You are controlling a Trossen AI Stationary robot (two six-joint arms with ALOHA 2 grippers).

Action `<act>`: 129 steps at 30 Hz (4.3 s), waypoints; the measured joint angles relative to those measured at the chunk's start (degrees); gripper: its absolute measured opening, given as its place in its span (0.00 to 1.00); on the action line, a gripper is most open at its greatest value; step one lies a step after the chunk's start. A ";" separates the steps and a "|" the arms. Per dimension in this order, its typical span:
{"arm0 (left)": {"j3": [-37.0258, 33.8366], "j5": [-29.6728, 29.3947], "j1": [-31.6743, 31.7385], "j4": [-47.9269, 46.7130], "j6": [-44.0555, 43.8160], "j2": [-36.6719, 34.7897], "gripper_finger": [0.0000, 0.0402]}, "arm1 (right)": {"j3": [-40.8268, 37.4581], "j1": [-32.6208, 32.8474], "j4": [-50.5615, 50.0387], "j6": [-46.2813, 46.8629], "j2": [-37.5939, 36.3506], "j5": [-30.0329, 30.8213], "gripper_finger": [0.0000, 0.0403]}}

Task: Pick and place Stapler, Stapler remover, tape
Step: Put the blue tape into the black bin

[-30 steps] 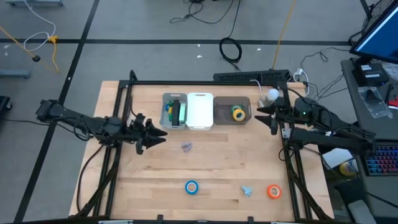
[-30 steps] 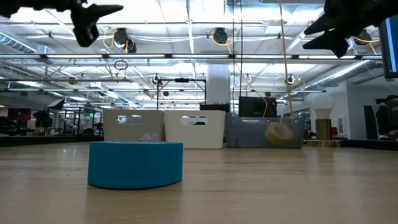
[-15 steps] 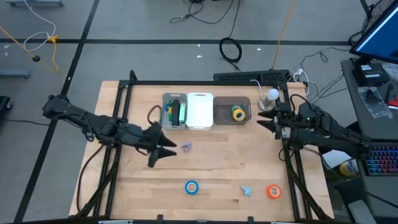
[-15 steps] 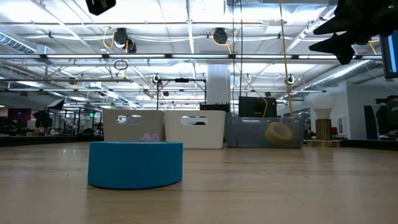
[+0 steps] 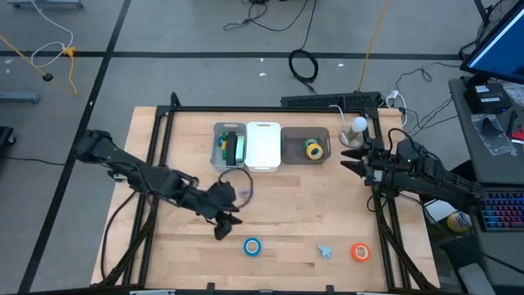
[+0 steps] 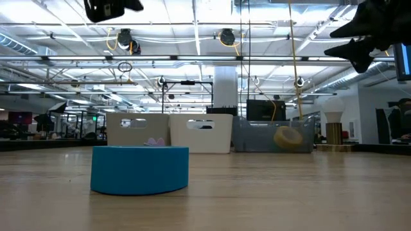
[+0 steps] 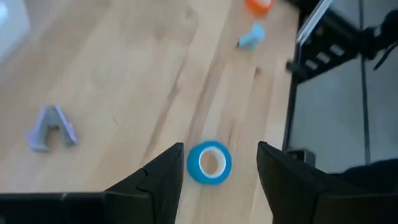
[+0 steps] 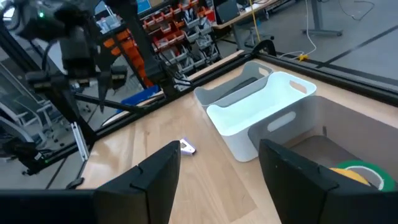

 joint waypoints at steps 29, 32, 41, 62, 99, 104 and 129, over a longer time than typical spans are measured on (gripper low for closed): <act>0.11 9.69 -0.05 6.97 -9.43 22.61 0.50 | -1.91 0.00 0.11 0.12 -0.34 -0.01 0.53; 0.11 9.74 -0.05 7.42 -10.22 24.12 0.50 | -1.91 0.00 -0.21 0.12 -0.34 -0.01 0.53; 0.04 10.10 -0.05 8.26 -11.79 26.19 0.50 | -1.91 0.00 -0.29 0.10 -0.34 -0.01 0.53; 0.11 10.14 -0.31 9.55 -13.17 29.22 0.50 | -1.91 -0.02 -0.73 -0.36 -0.34 -0.01 0.53; 0.02 -0.32 14.53 36.33 10.84 11.89 0.09 | -20.12 0.02 63.21 27.67 11.99 -16.04 0.51; 0.02 2.21 19.56 42.33 12.71 12.00 0.09 | -16.99 0.14 63.46 21.21 18.77 -14.34 0.51; 0.02 9.23 33.59 46.45 19.04 11.98 0.09 | 3.12 0.31 63.47 8.17 50.96 -10.30 0.51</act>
